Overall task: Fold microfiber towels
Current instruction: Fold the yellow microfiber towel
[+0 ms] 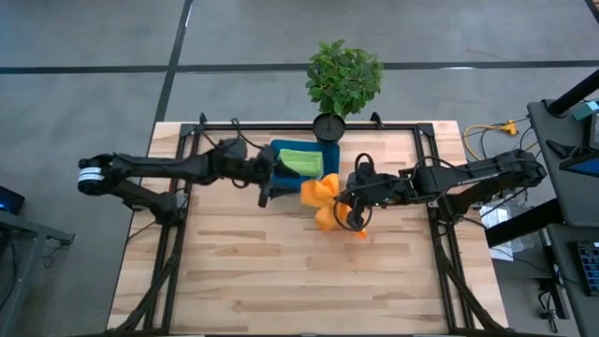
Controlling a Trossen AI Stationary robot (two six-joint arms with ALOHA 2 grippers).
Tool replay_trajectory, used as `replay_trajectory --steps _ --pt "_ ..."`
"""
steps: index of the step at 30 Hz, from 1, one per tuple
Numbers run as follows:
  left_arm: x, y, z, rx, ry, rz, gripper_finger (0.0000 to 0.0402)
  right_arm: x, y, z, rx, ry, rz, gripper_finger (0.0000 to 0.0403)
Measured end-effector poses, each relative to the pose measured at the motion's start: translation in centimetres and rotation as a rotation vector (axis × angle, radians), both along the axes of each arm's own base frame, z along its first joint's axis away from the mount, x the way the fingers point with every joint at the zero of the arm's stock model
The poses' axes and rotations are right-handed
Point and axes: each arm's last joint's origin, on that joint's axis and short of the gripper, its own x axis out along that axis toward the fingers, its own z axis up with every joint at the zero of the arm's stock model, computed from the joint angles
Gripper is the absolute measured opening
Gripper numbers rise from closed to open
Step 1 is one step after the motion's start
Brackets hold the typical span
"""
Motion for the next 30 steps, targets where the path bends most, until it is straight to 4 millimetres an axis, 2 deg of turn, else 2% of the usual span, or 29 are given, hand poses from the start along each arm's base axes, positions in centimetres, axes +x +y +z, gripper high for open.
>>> replay_trajectory --steps 5,20,23,28,30 --pt "1.3 -0.8 -0.9 0.066 0.025 -0.062 0.0231 0.0 0.2 0.0 0.025 0.0 0.043 0.0009" --pt "3.6 -0.8 -3.1 0.073 0.106 -0.086 0.0223 0.2 0.6 0.3 0.07 -0.034 0.112 0.0009" --pt "3.7 -1.2 -2.6 0.108 0.083 -0.107 0.0178 0.2 0.6 0.3 0.07 -0.034 0.112 0.0009" --pt "3.6 -1.8 -1.0 0.217 0.024 -0.14 0.0026 0.2 0.6 0.3 0.069 -0.029 0.112 0.0009" --pt "3.4 -1.9 0.1 0.262 -0.003 -0.146 0.0013 0.2 0.6 0.2 0.068 -0.023 0.111 0.0009"
